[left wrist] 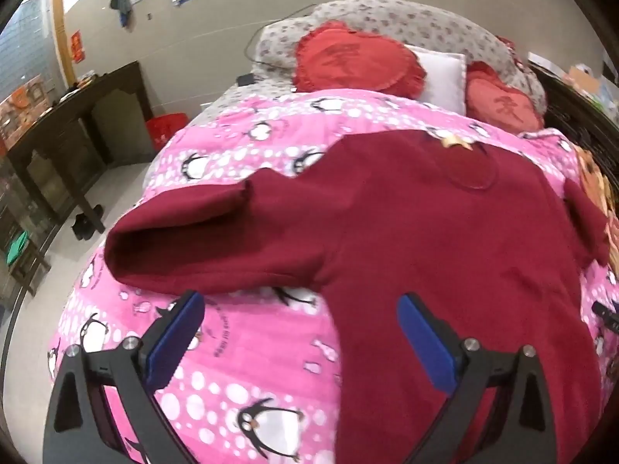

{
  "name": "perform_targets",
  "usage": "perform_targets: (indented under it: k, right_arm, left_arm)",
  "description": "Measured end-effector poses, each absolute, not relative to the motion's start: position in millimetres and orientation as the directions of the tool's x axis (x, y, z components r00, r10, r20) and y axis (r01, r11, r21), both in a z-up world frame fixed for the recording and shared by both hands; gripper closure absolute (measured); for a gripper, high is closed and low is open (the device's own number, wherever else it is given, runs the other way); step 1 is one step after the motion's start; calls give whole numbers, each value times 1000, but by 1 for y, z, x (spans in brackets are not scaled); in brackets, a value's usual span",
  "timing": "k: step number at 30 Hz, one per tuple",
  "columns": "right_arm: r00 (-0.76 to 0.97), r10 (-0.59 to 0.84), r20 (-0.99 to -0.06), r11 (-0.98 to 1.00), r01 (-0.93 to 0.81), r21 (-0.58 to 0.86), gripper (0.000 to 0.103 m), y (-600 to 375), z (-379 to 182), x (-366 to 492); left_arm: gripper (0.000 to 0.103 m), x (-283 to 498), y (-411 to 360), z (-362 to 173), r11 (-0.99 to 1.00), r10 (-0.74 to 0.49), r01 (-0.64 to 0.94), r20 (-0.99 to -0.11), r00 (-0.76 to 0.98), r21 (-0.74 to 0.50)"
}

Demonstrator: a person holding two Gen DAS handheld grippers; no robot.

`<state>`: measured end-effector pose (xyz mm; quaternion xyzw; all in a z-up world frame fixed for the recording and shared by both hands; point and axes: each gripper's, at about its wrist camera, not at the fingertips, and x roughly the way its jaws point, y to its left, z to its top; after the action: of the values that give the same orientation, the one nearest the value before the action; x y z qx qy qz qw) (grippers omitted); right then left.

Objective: Fold small clothes
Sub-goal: 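Move both grippers over the spread dark red long-sleeve shirt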

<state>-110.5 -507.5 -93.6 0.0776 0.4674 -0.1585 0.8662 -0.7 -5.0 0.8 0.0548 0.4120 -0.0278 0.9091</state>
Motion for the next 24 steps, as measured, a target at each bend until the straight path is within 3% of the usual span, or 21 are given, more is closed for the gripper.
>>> perform_targets:
  k: [16, 20, 24]
  right_arm:
    - [570, -240, -786, 950, 303, -70, 34, -489, 39, -180]
    - [609, -169, -775, 961, 277, 9, 34, -466, 52, -168]
    - [630, -82, -772, 976, 209, 68, 34, -429, 55, -146]
  left_arm:
    - [1, -26, -58, 38, 975, -133, 221, -703, 698, 36]
    - [1, -25, -60, 43, 970, -126, 235, -706, 697, 59]
    - [1, -22, -49, 47, 975, -160, 222, -720, 675, -9]
